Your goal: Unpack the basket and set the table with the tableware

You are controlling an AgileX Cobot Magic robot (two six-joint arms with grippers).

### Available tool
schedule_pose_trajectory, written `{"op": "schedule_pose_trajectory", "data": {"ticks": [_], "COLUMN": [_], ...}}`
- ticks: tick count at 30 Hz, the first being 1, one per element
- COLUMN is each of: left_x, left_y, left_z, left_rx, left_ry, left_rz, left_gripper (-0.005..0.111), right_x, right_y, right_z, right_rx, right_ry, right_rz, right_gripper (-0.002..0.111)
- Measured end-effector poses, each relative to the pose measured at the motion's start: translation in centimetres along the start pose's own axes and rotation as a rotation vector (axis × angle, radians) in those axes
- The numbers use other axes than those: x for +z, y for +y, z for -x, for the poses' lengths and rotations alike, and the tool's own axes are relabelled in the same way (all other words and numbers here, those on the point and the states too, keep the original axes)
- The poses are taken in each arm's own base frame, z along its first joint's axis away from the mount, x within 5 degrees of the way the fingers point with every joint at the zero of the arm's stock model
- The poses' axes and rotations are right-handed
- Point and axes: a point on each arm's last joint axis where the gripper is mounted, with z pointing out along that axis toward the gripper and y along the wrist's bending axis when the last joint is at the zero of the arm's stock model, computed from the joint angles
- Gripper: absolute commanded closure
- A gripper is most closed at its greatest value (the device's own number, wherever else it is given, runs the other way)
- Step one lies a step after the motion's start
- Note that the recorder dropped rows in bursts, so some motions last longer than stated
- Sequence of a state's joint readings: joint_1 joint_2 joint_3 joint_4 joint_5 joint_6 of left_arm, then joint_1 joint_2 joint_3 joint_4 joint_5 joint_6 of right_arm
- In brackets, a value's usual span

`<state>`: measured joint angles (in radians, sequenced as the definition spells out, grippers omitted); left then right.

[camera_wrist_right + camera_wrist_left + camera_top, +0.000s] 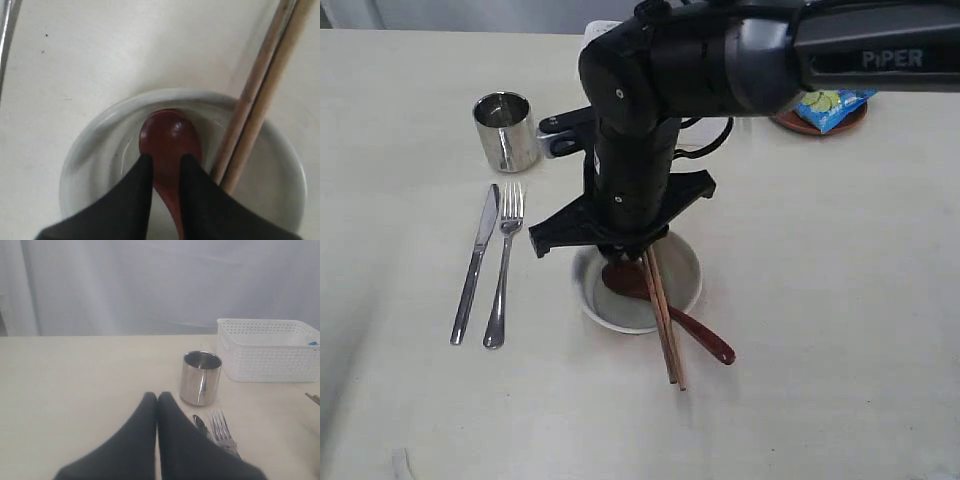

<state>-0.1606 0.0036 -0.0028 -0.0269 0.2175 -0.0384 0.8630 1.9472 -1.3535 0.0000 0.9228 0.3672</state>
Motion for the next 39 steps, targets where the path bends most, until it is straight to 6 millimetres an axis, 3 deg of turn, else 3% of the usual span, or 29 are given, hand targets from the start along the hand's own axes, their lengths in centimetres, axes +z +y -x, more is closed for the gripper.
{"op": "schedule_pose_trajectory", "data": {"ticks": [7,11,14,21,24,28,32,39], "left_x": [0.0,0.0,0.0,0.0,0.0,0.0,0.0,0.0], "left_y": [0.0,0.0,0.0,0.0,0.0,0.0,0.0,0.0], "left_z": [0.0,0.0,0.0,0.0,0.0,0.0,0.0,0.0], "left_rx": [0.0,0.0,0.0,0.0,0.0,0.0,0.0,0.0], "left_ry": [0.0,0.0,0.0,0.0,0.0,0.0,0.0,0.0], "left_rz": [0.0,0.0,0.0,0.0,0.0,0.0,0.0,0.0], "left_gripper": [0.107,0.107,0.107,0.107,0.107,0.107,0.107,0.107], "right_x": [-5.8,-8.1,-9.2,-10.5,-11.0,-11.8,-11.6,-10.4], "right_y": [-0.5,-2.5,-5.6,-15.7,-18.9,-21.7,-23.0,-22.0], "right_z": [-0.3,-0.1,0.4,1.3,1.5,2.0,3.8,8.4], "right_rx": [-0.049,-0.054,0.005,0.203,0.238,0.187,-0.005,-0.392], "right_ry": [-0.151,-0.226,-0.257,-0.309,-0.352,-0.41,-0.466,-0.56], "right_rz": [0.017,-0.041,-0.085,-0.17,-0.141,-0.022,0.107,0.191], "right_gripper": [0.089,0.089,0.089,0.089,0.088,0.07,0.049,0.048]}}
